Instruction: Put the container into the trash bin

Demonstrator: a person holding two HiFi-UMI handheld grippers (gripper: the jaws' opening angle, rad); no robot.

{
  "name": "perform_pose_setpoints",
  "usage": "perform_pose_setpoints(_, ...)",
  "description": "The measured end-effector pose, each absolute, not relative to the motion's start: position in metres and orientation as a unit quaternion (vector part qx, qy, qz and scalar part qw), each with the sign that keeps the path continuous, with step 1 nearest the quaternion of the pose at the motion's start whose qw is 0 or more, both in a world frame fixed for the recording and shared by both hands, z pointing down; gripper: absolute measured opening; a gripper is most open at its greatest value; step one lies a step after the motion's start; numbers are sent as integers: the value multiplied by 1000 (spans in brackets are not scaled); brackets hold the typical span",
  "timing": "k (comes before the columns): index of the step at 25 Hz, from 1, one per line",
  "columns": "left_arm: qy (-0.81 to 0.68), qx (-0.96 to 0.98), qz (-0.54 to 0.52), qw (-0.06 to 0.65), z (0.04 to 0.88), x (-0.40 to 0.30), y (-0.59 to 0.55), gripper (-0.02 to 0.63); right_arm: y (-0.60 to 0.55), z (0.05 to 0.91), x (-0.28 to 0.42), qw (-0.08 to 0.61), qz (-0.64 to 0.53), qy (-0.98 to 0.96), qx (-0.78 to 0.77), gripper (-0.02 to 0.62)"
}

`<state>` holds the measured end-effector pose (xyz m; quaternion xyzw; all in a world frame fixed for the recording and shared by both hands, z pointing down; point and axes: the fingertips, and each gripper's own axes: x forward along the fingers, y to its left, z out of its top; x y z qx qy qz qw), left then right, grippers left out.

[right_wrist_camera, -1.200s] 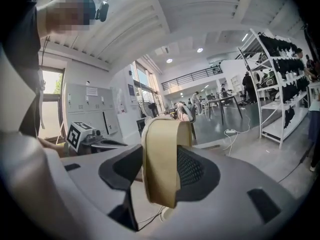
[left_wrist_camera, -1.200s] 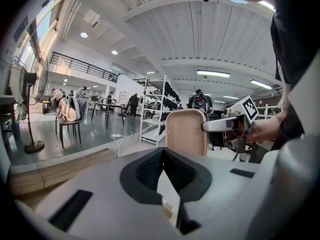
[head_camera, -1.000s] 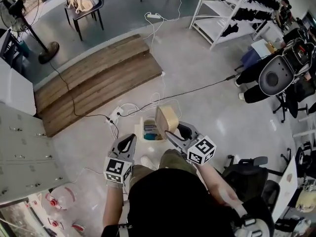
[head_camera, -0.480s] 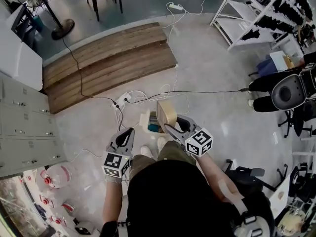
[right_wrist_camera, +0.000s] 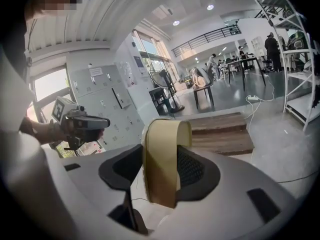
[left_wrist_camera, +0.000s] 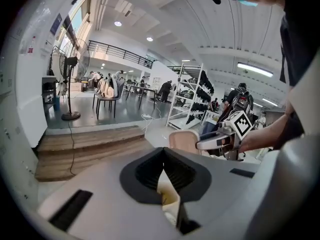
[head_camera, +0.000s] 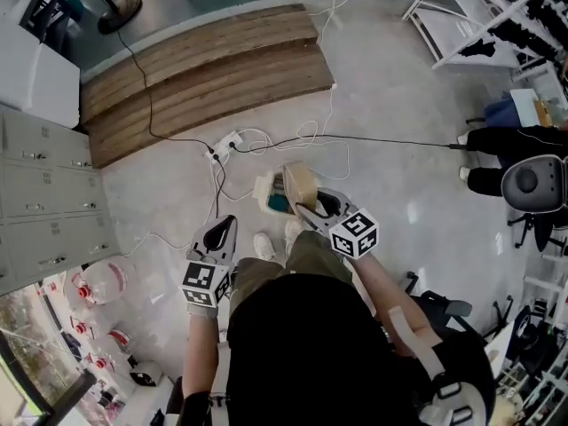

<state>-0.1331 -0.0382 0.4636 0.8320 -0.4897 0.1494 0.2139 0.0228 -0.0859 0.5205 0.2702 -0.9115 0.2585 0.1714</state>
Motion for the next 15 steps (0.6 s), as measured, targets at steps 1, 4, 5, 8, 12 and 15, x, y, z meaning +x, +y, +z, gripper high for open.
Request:
perform_pose_setpoints(1, -493, 828, 152, 219, 468, -132, -39, 5, -88, 529, 23, 176, 263, -911, 266, 216)
perform_pose_setpoints(4, -500, 818, 154, 239, 479, -133, -40, 5, -92, 555, 24, 195, 271, -908, 253, 216)
perform_pose_setpoints(5, -502, 815, 155, 245, 483, -133, -40, 5, -93, 564, 24, 202, 273, -907, 248, 216)
perform_pose_setpoints(8, -509, 804, 163, 260, 493, -136, -39, 5, -98, 588, 25, 222, 281, -903, 238, 216)
perform_pose_setpoints(12, -522, 788, 169, 279, 506, -137, -37, 5, -104, 623, 29, 243, 296, -896, 227, 216)
perform_pose_setpoints(15, -529, 778, 174, 291, 516, -137, -36, 5, -106, 648, 30, 257, 305, -890, 222, 216)
